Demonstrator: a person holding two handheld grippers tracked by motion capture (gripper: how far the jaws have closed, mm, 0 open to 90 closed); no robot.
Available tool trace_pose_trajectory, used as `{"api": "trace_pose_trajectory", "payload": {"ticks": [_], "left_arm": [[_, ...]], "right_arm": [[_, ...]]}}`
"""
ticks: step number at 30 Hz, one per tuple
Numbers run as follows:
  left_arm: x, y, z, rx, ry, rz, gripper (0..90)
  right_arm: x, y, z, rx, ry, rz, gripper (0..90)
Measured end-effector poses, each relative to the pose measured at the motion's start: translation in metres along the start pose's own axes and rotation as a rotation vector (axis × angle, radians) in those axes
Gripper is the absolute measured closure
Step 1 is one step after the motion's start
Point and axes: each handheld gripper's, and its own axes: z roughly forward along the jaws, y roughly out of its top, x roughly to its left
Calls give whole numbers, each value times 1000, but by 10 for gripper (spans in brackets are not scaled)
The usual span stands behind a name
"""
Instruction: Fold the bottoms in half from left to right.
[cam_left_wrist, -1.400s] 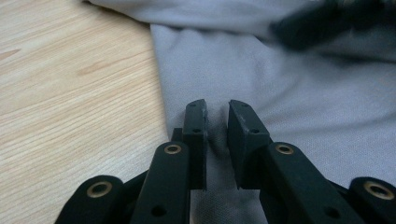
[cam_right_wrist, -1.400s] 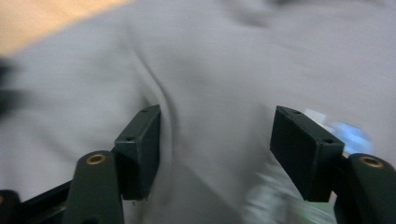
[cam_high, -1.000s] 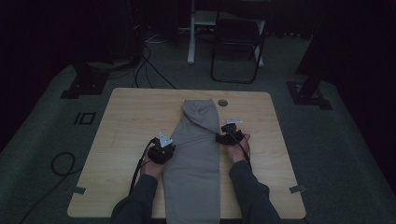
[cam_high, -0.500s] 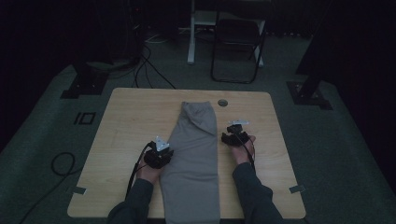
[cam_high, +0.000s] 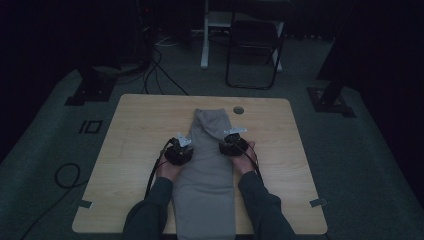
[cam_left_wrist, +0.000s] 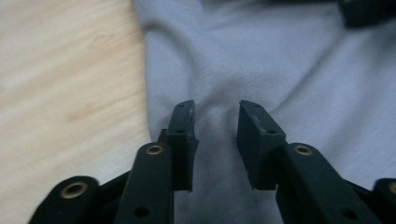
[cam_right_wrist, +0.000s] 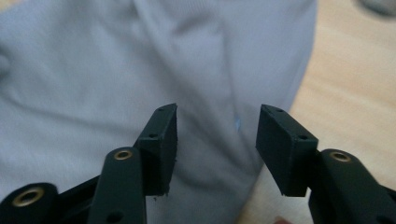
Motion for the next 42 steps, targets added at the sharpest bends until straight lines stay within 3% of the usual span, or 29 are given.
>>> {"api": "trace_pose_trajectory", "payload": {"ticks": [1, 4, 10, 15, 17, 19, 24, 26, 32, 34, 37, 39, 42], "left_arm": [[2, -3, -1, -8, -15, -26, 670], [2, -8, -8, -2, -26, -27, 680], [-9, -25, -28, 3, -45, -4, 689], [-22, -41, -47, 3, -58, 47, 703], [-23, -46, -51, 1, -68, 45, 703], [-21, -49, -53, -9, -77, 26, 703], [-21, -51, -53, -14, -72, 29, 702], [-21, -51, -54, -18, -68, 27, 702], [-23, -52, -55, -20, -62, 19, 702], [-24, -53, -56, -18, -63, 16, 701], [-23, -54, -59, -10, -70, 27, 697], [-21, -50, -60, -26, -69, 42, 642], [-16, -35, -64, -93, -57, 40, 611]], "right_arm": [[0, -3, -1, -14, 17, 13, 500], [-1, -9, -6, -17, 34, 21, 498], [9, -25, -23, -16, 64, -12, 499], [21, -36, -38, 6, 85, -44, 514], [27, -36, -40, 17, 77, -79, 505], [32, -31, -37, 6, 36, -116, 480], [35, -8, -14, 13, 8, -136, 434], [30, -2, -9, 16, 4, -107, 449], [-13, -3, -7, 41, -69, 117, 466], [-21, -6, -10, 46, -89, 139, 477], [-24, -9, -13, 53, -125, 125, 497], [-27, -10, -19, 14, -104, 137, 499], [-23, -5, -24, -40, -55, 120, 519]]}}
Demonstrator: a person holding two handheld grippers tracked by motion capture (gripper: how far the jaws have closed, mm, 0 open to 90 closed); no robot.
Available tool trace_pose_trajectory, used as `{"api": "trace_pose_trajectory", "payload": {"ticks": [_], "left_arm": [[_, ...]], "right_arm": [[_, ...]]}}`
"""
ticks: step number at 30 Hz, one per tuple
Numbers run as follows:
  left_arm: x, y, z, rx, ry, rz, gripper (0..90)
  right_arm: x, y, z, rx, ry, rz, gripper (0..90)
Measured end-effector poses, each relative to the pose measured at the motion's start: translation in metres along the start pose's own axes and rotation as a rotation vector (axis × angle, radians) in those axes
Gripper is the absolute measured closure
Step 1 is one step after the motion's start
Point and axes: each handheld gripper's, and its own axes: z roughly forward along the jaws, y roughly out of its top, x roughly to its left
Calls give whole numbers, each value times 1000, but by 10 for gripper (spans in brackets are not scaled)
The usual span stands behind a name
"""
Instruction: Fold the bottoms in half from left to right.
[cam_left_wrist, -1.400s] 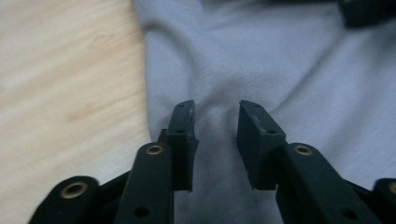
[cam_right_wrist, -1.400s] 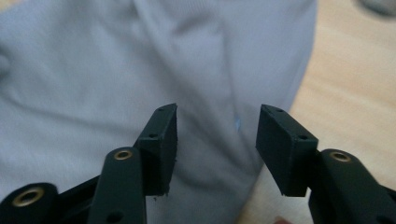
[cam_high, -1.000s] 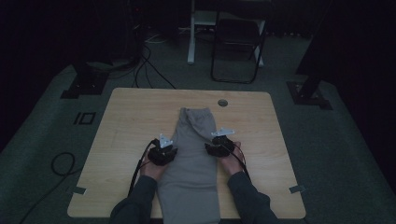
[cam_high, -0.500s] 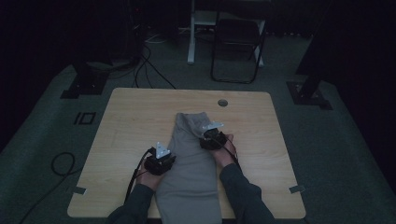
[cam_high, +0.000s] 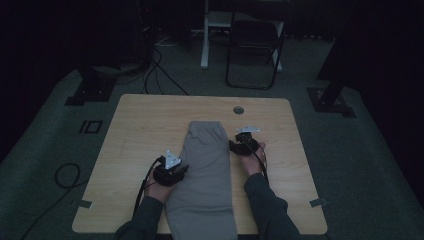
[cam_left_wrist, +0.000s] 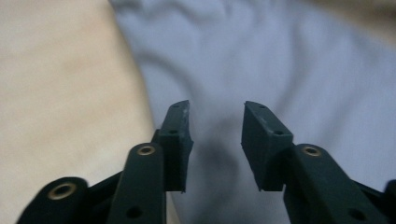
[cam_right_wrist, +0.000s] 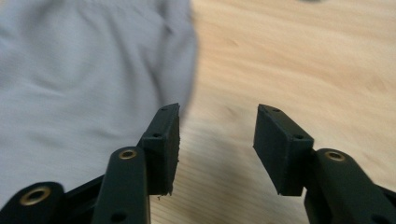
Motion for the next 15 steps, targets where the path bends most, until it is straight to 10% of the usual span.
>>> {"api": "trace_pose_trajectory", "payload": {"ticks": [9, 15], "left_arm": [[20, 29, 56, 133, 48, -22, 660], [16, 15, 44, 109, 45, -40, 733]], "right_arm": [[25, 8, 17, 31, 64, -43, 591], [25, -3, 16, 50, 69, -59, 663]]}}
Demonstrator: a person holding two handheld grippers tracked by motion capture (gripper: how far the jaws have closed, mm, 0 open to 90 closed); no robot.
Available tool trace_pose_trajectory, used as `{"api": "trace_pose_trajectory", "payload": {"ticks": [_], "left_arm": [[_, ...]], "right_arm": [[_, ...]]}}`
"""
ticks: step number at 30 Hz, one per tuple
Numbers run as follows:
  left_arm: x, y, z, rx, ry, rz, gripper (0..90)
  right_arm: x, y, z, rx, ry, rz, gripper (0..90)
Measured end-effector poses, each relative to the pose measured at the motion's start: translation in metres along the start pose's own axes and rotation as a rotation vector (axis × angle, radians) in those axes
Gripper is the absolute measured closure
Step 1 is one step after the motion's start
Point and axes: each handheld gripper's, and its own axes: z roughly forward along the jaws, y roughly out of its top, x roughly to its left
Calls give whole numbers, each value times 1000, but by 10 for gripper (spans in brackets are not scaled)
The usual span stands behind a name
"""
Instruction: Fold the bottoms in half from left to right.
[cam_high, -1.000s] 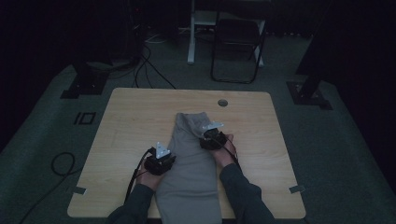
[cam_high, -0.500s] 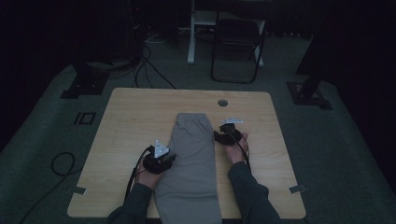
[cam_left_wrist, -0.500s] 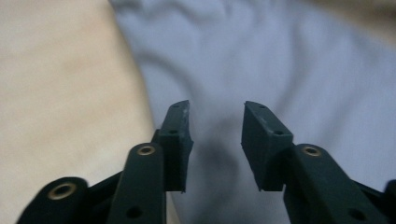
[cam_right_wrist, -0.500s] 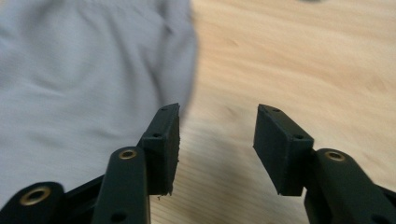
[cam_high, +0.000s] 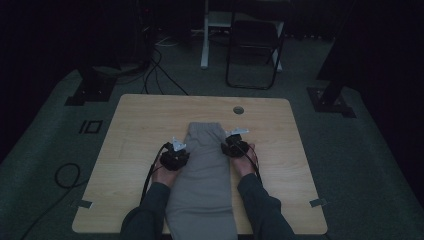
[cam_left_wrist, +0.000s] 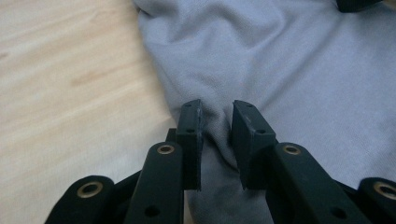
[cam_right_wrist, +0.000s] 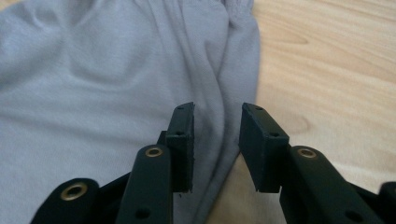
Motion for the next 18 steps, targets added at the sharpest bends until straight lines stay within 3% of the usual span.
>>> {"api": "trace_pose_trajectory", "payload": {"ticks": [4, 7, 9, 10, 13, 18], "left_arm": [[-8, -10, -11, 0, -3, 20, 736], [-19, -27, -27, -14, -25, 32, 735], [-22, -32, -31, -25, -31, 34, 735], [-26, -39, -37, -35, -46, 15, 735], [-30, -41, -41, -24, -51, 22, 735], [-31, -43, -42, -32, -57, -2, 736]], "right_arm": [[8, -17, -14, -16, 15, -27, 664], [14, -33, -27, -35, 33, -49, 665], [14, -37, -30, -39, 40, -58, 664], [15, -43, -36, -40, 56, -70, 664], [15, -48, -40, -44, 69, -77, 664], [16, -51, -40, -65, 62, -69, 665]]}}
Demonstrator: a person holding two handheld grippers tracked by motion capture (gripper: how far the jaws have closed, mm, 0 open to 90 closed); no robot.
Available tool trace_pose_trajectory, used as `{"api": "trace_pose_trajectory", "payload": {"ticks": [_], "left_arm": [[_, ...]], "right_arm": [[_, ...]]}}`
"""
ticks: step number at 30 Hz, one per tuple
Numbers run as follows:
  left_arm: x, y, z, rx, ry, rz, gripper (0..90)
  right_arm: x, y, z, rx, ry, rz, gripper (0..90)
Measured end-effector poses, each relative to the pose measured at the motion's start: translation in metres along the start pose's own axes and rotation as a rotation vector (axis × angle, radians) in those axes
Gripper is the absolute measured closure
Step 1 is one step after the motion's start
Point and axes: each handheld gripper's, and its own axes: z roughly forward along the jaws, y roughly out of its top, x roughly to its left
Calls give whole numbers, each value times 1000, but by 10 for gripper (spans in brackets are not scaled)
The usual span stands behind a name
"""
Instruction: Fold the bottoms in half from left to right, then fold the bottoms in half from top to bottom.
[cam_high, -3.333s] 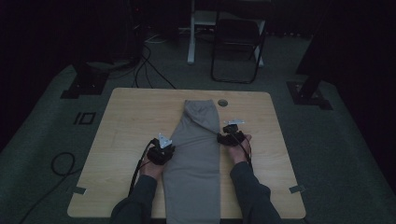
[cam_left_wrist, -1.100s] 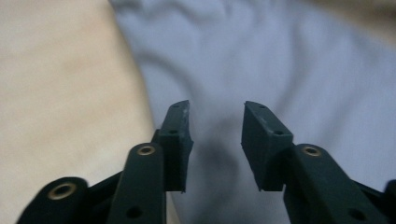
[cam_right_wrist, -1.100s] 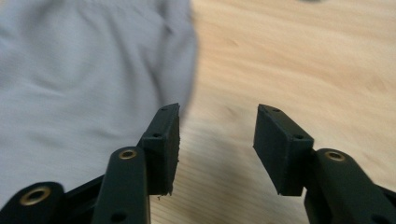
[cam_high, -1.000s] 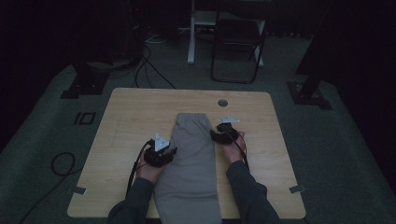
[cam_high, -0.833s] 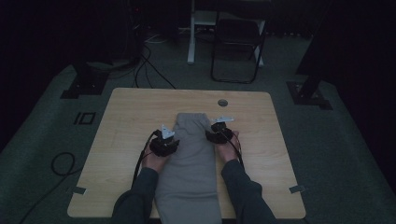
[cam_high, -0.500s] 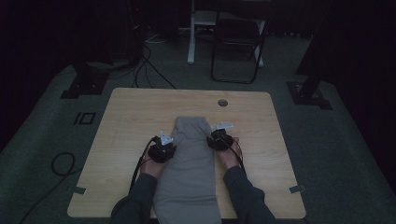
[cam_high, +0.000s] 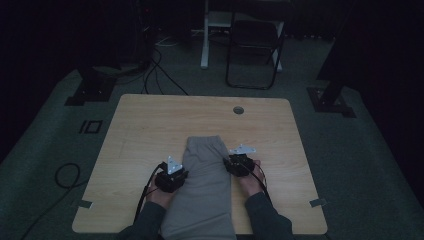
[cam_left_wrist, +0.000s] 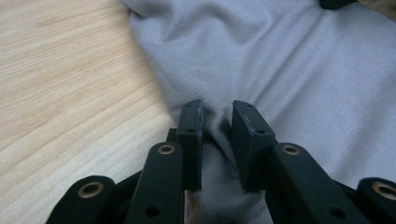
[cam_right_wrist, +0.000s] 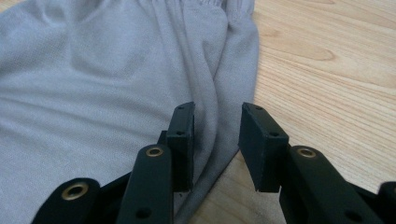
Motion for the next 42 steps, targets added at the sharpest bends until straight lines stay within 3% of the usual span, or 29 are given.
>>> {"api": "trace_pose_trajectory", "payload": {"ticks": [8, 11, 13, 16, 18, 20, 23, 26, 30, 33, 38, 40, 42], "left_arm": [[2, 0, -1, 3, -28, -22, 720], [2, 0, -1, 4, -26, -22, 720], [2, 0, -1, 3, -31, -25, 719], [3, 2, 0, 7, -29, -17, 636], [6, 6, 1, 6, -11, -19, 598], [10, 11, 3, -11, 11, -38, 566], [17, 20, 9, -2, 26, -72, 504], [23, 25, 20, 22, 31, -98, 469], [26, 29, 29, 37, 26, -108, 468], [26, 30, 30, 38, 26, -109, 467], [22, 32, 31, 50, 26, -92, 447], [18, 32, 31, 56, 17, -74, 473], [17, 32, 30, 56, 11, -77, 541]], "right_arm": [[-1, 0, -1, 4, -1, 13, 673], [-7, 0, -3, 18, -40, 84, 727], [-10, 1, -4, 23, -63, 94, 740], [-12, 2, -5, -1, -29, 112, 644], [-11, 5, -6, -4, -19, 112, 580], [-10, 11, -4, -12, 22, 112, 515], [-6, 21, 2, 12, 24, 91, 460], [-2, 28, 14, 52, -2, 87, 417], [1, 27, 22, 65, -45, 108, 414], [2, 26, 22, 59, -42, 117, 408], [13, 21, 19, 58, -63, 66, 382], [17, 18, 18, 47, -71, 67, 383], [19, 18, 17, 46, -65, 64, 454]]}}
